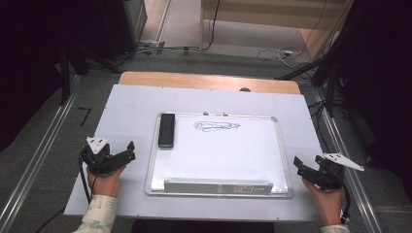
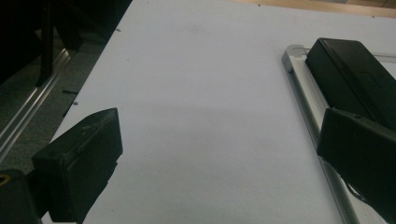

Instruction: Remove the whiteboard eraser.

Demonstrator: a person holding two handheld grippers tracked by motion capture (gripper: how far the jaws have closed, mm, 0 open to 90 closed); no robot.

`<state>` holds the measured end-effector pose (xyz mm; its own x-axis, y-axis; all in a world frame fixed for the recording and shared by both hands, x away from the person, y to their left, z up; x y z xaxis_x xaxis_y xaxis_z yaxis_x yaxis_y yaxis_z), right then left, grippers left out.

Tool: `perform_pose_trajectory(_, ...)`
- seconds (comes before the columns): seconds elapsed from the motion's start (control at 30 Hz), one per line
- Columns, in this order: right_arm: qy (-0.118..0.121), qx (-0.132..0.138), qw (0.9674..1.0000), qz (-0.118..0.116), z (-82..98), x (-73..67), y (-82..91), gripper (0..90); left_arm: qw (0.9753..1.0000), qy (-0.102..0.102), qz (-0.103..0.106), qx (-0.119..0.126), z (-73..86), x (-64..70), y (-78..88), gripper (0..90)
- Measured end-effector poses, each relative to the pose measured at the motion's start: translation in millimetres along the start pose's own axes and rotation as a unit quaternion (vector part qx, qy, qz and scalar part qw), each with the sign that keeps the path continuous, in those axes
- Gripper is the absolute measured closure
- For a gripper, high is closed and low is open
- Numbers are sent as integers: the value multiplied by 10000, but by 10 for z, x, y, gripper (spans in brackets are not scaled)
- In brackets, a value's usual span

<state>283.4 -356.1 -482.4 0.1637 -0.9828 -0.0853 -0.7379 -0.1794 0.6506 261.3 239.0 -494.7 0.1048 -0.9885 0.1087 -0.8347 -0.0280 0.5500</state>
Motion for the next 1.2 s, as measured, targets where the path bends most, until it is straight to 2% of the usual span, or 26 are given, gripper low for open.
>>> perform_pose_trajectory(0.1, 64, -114, 9999, -30, 6, -19, -21, 157, 9999, 1, 145, -32, -4, 49, -2, 26)
perform_pose_trajectory(0.2, 102, -64, 9999, -64, -2, -36, -5, 157, 9994, 23, 325, -96, -11, 112, -5, 40)
perform_pose_trajectory(0.3, 106, -62, 9999, -92, -6, -47, 8, 157, 9991, 20, 425, 14, -59, 184, 13, 40)
perform_pose_trajectory(0.4, 100, -99, 9998, -127, -2, -52, 11, 157, 9991, -19, 421, 28, -98, 229, 1, 40)
perform_pose_trajectory(0.47, 72, -82, 9998, -160, -4, -56, 21, 157, 9990, 61, 448, 21, -112, 251, -23, 41)
perform_pose_trajectory(0.53, 72, -68, 9998, -180, -7, -58, 28, 157, 9989, 30, 474, -27, -131, 267, -51, 48)
perform_pose_trajectory(0.6, 104, -85, 9997, -188, -4, -62, 30, 157, 9991, 30, 414, -49, -163, 288, -85, 53)
perform_pose_trajectory(0.7, 104, -128, 9996, -223, 1, -68, 25, 157, 9994, -78, 338, -29, -233, 325, -111, 39)
perform_pose_trajectory(0.8, 95, -128, 9996, -236, 2, -62, 24, 157, 9993, -25, 367, -9, -302, 396, -166, 39)
perform_pose_trajectory(0.9, 71, -147, 9996, -233, 7, -50, 16, 157, 9990, -13, 426, -95, -332, 479, -255, 39)
perform_pose_trajectory(1.2, 7, -210, 9996, -195, 14, -45, 1, 157, 9985, -131, 451, -274, -446, 702, -479, 53)
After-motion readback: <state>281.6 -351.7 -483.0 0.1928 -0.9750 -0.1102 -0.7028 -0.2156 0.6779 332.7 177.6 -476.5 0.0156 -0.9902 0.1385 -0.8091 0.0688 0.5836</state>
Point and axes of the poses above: each handheld gripper's, and its own axes: y roughly backward along the jaws, z roughly out of its underside, x roughly to its right, the point moved 2 cm from there along -y, roughly forward along the jaws, and after that the axes turned 3 degrees about -x, right-handed, at the moved point
